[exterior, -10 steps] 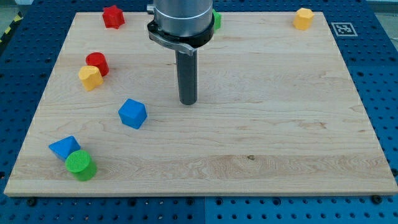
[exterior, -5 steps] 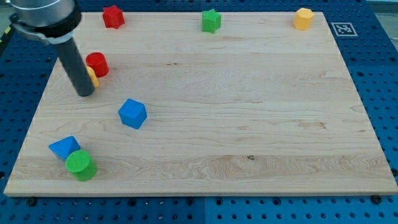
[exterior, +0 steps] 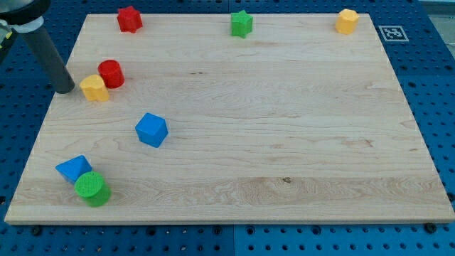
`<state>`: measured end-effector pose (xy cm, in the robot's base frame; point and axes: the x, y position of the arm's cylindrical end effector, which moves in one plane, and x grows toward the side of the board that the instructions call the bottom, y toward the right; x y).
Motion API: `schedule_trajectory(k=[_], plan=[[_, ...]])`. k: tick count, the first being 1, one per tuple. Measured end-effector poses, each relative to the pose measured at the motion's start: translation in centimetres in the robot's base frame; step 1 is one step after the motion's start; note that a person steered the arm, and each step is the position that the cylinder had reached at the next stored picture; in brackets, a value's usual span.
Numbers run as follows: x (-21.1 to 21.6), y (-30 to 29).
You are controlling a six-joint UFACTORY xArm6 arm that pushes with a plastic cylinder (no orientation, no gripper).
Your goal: Slide the yellow heart to the bottom centre
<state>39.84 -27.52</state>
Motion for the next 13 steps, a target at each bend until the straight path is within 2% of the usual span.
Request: schedule_trajectory(k=[3,4,5,6,9,11,13], plan=[[0.1,6.9],[1.0,9.3],[3.9,9.7],[4.1,10.7],[4.2,18.8],[4.2,26.6],[2.6,29.3]])
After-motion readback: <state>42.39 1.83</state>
